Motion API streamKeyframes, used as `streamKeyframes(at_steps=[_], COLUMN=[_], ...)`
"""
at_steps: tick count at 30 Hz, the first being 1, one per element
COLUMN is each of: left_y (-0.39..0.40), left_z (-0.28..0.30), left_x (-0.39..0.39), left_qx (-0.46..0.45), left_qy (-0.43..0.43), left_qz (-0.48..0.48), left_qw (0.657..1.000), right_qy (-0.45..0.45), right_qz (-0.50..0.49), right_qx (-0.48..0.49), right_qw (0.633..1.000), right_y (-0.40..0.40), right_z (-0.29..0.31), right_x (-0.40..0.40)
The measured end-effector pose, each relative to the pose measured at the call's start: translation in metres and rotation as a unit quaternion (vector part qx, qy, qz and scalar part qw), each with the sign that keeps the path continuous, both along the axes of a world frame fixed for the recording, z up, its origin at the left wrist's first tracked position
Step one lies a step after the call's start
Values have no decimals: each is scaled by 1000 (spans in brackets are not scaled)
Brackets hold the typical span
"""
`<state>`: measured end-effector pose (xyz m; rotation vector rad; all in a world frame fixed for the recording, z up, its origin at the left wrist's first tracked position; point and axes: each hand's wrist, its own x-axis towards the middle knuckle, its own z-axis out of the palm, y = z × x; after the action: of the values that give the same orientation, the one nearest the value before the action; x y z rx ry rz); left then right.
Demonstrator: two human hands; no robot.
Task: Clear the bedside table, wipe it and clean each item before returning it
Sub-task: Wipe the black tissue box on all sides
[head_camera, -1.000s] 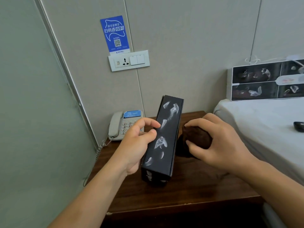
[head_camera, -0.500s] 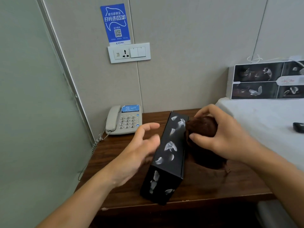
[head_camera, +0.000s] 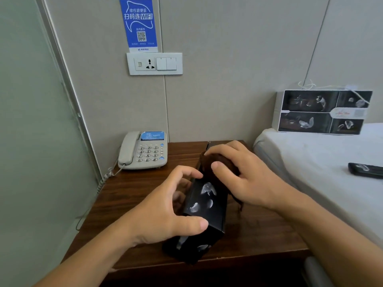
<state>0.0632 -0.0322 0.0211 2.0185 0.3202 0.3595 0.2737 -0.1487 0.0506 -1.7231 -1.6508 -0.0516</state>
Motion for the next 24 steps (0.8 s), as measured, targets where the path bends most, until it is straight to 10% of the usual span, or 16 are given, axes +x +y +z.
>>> streamKeyframes(at_steps=[11,24], left_y=[-16,-9], left_z=[-14,-14], left_x=[7,5], left_qx=[55,42], left_qy=[-33,-24], left_qz=[28,48], left_qw=[998,998], right_qy=[121,-2], right_qz=[-8,-99], right_qx=[28,-29], right_qw=[992,995], right_y=[-36,39], right_z=[-14,0], right_x=[-18,38])
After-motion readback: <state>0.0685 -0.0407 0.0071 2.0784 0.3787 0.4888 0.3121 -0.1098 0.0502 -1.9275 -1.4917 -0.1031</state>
